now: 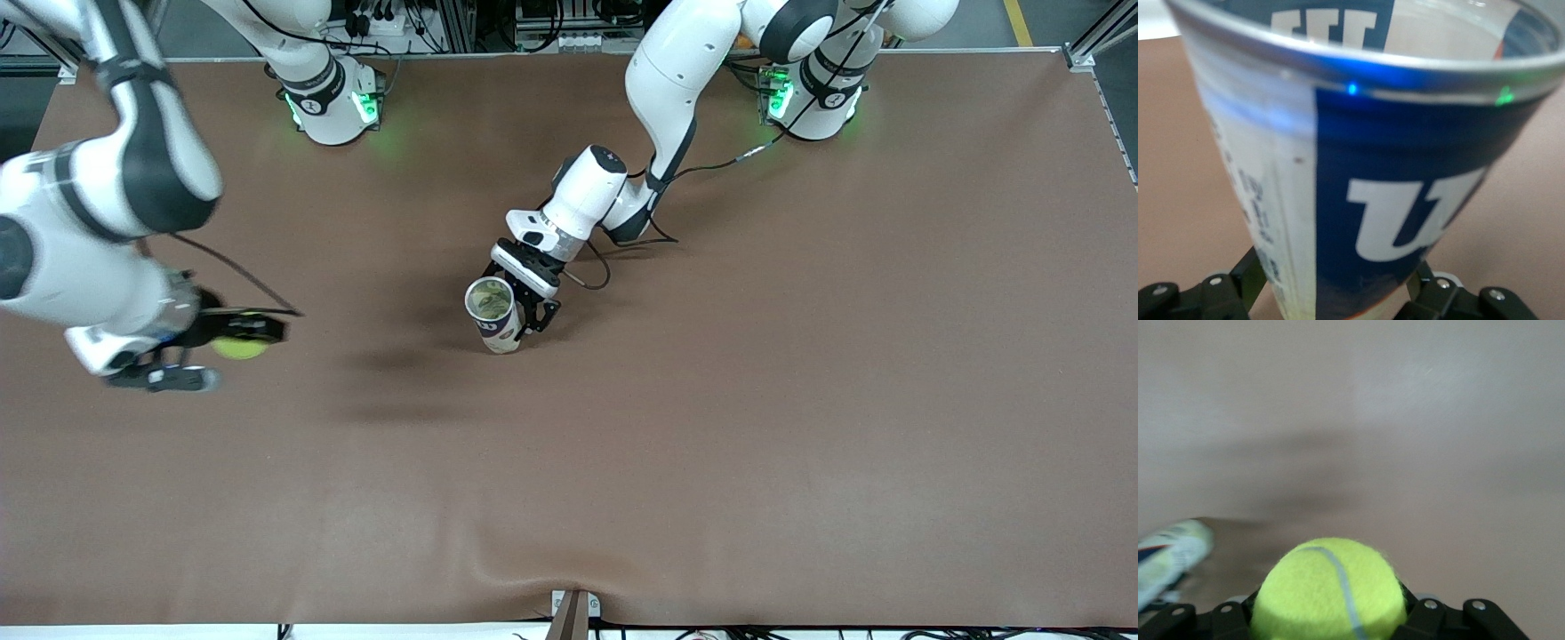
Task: Insert tennis ball vertically with right arm
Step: 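Carry the ball with the right gripper above the can opening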
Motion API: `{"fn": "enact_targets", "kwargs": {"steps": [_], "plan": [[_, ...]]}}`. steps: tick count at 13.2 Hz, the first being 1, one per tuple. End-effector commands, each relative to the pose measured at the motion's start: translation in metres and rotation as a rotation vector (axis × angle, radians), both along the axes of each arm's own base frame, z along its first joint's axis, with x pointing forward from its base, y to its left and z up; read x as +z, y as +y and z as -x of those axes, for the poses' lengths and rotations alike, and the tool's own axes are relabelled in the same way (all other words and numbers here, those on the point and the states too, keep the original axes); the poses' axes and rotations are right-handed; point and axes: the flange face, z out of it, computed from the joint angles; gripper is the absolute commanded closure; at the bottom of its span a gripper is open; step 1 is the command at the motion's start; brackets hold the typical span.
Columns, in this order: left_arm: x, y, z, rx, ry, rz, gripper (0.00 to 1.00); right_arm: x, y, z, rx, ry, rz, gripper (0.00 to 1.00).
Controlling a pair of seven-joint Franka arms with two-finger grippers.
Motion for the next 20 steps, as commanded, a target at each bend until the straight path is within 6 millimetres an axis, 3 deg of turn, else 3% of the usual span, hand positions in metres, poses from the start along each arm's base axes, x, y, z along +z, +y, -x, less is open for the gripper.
{"fn": "enact_targets", "kwargs": {"steps": [1, 5, 9, 11, 15, 20], "plan": [[0.004, 0.001, 0.002, 0.013, 0.000, 0.005, 0.11, 0.005, 0.087, 0.029, -0.120, 0.014, 0.023, 1.00], [0.004, 0.001, 0.002, 0.013, 0.000, 0.005, 0.11, 0.007, 0.181, 0.070, -0.199, 0.001, 0.053, 1.00], [0.004, 0.001, 0.002, 0.013, 0.000, 0.005, 0.11, -0.022, 0.240, 0.090, -0.229, -0.070, 0.110, 1.00], [0.004, 0.001, 0.002, 0.013, 0.000, 0.005, 0.11, -0.041, 0.251, 0.089, -0.249, -0.087, 0.120, 1.00], [0.004, 0.001, 0.002, 0.013, 0.000, 0.005, 0.11, -0.057, 0.266, 0.089, -0.271, -0.094, 0.097, 1.00], [0.004, 0.001, 0.002, 0.013, 0.000, 0.005, 0.11, -0.062, 0.276, 0.093, -0.261, -0.101, 0.081, 1.00]]}}
